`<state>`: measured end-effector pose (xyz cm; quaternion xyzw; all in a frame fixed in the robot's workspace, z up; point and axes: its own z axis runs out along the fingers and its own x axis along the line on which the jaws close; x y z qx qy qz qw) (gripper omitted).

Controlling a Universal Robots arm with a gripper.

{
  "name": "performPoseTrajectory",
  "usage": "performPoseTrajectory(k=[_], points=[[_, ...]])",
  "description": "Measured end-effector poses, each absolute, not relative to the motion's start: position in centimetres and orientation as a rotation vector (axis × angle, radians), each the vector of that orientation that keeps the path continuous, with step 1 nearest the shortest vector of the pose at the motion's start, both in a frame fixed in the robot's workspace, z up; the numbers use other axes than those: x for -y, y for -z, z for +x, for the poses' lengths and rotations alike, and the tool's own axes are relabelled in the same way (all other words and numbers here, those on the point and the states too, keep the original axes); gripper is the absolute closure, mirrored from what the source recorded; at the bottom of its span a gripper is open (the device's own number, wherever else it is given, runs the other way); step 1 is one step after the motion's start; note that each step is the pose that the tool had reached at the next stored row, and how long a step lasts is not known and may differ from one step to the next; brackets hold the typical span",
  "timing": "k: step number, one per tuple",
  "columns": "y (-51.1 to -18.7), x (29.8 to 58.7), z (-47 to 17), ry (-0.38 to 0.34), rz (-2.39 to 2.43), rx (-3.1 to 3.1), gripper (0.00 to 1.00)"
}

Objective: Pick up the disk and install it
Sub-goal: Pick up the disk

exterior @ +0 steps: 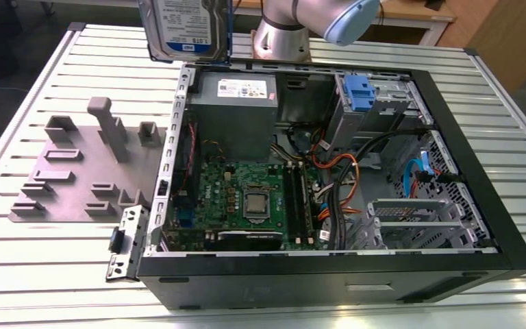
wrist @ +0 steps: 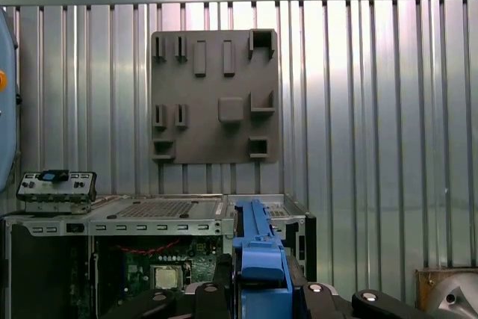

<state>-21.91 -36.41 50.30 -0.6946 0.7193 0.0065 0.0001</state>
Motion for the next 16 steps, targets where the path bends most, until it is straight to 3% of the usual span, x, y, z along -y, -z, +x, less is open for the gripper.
performPoseTrajectory(k=[16], points=[[-50.30,36.66,-21.41,-0.020,-2.182,-2.260,0.63]])
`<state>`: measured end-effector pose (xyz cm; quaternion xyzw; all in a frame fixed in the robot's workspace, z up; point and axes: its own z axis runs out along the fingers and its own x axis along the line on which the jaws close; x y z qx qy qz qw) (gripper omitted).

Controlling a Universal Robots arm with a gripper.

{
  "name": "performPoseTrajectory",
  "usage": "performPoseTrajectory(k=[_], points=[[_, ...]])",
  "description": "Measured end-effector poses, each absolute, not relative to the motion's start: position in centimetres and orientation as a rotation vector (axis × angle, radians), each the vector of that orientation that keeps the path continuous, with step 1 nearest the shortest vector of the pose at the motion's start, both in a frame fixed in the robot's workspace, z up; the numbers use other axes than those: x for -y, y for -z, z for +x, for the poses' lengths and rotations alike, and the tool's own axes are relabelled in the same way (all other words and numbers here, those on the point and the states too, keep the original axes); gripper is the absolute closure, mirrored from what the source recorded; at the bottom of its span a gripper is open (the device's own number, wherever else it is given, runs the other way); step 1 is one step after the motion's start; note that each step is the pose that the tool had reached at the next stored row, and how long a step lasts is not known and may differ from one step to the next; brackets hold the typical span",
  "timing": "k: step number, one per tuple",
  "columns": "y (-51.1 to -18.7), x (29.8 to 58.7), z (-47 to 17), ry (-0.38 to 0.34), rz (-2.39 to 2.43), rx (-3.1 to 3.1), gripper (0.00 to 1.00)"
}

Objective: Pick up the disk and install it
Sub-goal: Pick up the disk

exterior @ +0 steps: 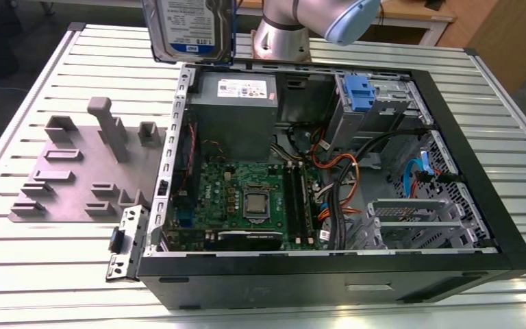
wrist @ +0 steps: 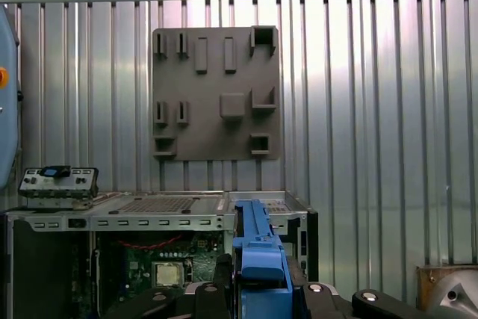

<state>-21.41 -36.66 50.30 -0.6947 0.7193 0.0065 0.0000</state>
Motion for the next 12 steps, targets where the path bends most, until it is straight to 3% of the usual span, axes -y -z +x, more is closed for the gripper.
performPoseTrajectory(k=[12], points=[[-50.26,37.00,-20.74,-0.020,-2.182,-2.260,0.63]])
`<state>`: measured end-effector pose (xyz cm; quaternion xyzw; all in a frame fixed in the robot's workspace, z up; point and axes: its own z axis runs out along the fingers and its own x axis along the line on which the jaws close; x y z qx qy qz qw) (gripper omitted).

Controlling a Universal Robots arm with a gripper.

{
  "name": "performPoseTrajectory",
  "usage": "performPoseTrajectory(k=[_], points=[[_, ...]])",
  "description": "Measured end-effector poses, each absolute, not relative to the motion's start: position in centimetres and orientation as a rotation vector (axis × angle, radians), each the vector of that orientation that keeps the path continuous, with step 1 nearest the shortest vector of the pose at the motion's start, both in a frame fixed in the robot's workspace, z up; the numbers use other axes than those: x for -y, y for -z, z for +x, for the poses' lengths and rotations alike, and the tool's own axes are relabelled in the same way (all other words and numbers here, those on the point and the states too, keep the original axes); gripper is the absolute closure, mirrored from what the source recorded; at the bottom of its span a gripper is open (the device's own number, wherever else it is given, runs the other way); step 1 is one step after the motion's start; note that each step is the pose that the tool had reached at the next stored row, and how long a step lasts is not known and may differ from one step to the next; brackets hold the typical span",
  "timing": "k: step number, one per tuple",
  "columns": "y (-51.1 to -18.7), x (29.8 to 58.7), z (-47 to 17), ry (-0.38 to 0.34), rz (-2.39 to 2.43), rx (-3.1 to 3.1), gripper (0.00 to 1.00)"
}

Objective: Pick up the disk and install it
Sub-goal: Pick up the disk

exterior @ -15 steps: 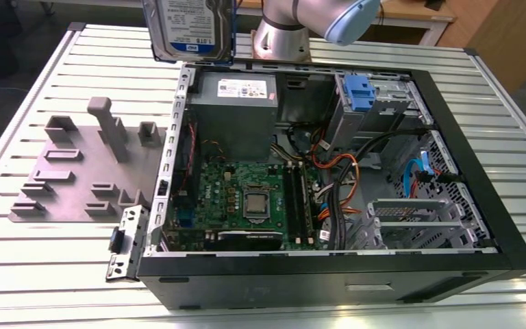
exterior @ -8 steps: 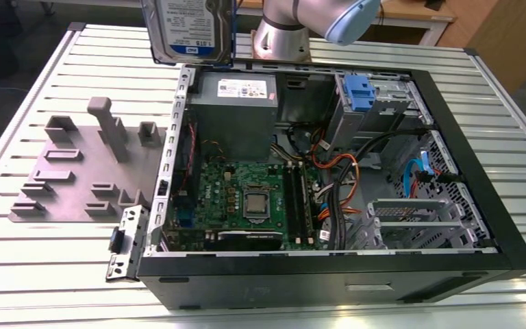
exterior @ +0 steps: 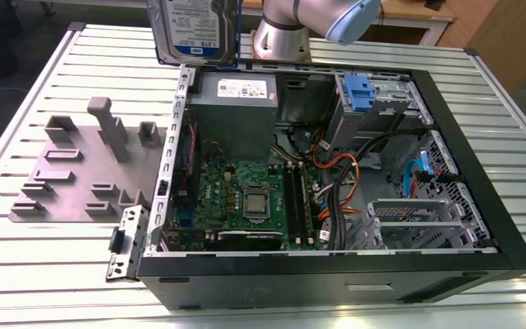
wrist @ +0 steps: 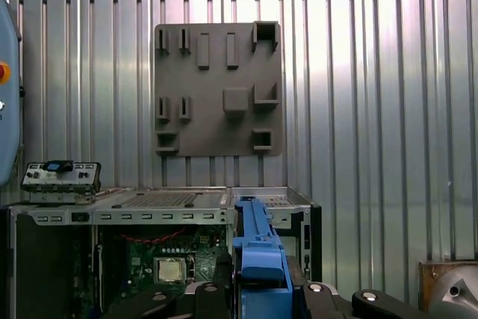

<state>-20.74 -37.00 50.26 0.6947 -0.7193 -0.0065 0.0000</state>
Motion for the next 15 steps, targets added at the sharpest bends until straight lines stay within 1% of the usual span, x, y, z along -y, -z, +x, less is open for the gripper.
performPoseTrajectory(k=[15], points=[[-50.24,37.59,-20.72,0.021,2.182,2.260,0.63]])
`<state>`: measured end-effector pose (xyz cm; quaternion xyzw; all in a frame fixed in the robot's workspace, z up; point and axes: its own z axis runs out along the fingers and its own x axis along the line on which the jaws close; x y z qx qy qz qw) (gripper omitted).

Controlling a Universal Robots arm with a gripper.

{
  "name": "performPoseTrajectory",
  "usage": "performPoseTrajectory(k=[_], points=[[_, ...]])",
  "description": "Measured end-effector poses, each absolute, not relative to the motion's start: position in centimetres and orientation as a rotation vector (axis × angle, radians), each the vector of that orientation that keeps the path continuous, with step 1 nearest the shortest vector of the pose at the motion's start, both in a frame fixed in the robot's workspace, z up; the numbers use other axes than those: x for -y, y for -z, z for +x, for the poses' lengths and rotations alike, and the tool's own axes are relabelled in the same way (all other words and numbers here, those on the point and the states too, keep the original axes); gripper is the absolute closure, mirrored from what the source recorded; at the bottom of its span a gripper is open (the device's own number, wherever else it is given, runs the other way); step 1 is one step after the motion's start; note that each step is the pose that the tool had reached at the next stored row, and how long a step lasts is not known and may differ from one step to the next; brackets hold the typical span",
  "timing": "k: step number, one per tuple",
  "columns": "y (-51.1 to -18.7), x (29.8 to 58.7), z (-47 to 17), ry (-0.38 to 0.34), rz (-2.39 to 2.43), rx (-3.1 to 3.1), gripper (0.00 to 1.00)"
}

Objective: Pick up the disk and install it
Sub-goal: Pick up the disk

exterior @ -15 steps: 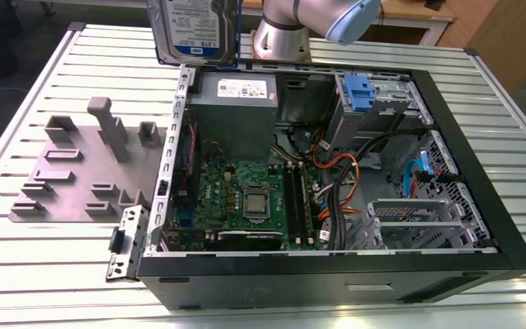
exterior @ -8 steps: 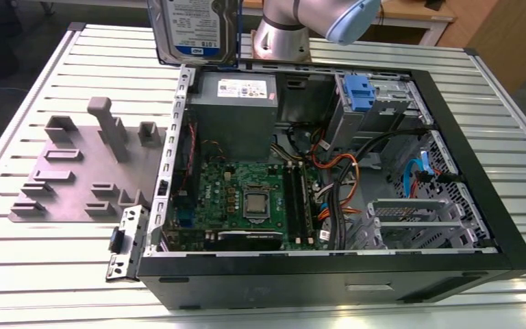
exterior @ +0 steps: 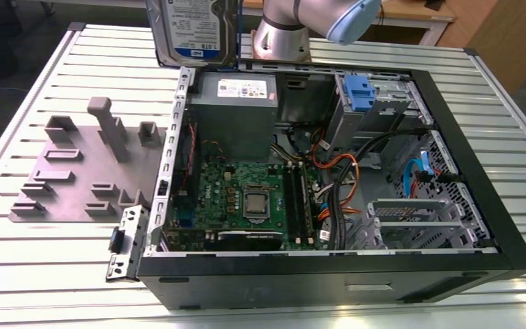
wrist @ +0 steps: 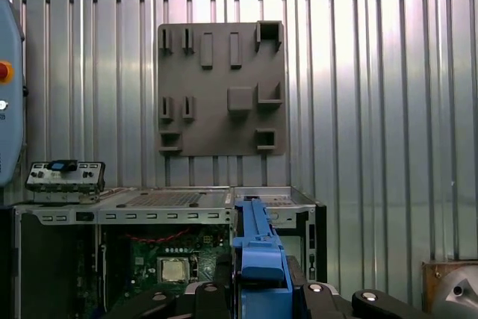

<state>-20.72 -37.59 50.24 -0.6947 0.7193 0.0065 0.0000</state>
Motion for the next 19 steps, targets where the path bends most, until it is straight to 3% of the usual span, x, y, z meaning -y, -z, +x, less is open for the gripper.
performPoseTrajectory(k=[19], points=[[-50.21,38.13,-20.08,-0.021,-2.182,-2.260,0.63]])
